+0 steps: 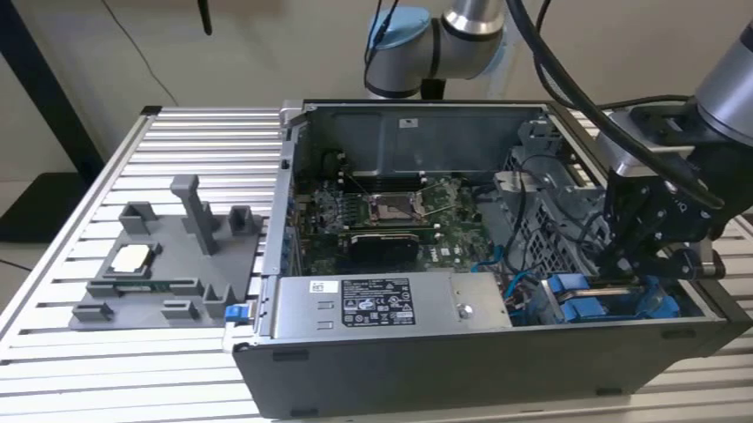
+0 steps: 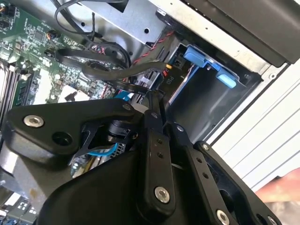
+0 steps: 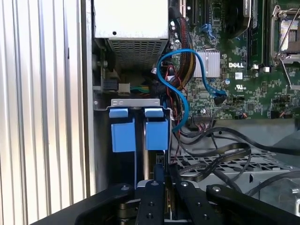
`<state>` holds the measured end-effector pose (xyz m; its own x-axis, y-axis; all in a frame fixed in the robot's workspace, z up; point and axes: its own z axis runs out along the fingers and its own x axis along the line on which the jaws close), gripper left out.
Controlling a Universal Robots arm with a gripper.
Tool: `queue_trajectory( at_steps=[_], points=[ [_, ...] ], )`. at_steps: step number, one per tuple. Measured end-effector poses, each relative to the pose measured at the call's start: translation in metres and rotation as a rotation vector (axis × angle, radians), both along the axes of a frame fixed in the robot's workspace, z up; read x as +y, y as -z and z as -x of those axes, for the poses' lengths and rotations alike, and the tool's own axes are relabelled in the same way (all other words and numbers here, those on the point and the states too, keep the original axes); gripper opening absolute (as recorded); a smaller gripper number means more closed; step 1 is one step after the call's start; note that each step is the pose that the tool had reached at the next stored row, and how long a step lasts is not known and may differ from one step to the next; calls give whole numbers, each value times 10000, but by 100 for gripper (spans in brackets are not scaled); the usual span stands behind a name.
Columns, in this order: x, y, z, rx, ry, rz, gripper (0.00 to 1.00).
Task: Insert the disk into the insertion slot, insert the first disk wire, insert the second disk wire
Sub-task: 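Insert the second disk wire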
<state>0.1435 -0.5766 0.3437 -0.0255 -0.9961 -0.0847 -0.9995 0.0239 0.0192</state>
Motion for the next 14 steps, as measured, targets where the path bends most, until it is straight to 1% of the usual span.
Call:
queue_trajectory(
  at_steps=[6, 8, 9, 10, 11, 14],
  points=[
    [0, 60, -1, -1, -11, 5, 16],
    [0, 66, -1, -4, -11, 3, 16],
    [0, 69, -1, -4, -10, -7, 17],
    [0, 57, -1, -3, -11, -9, 17],
    [0, 36, -1, -2, -11, -11, 24],
    [0, -57, -1, -2, -10, 0, 24]
  ],
)
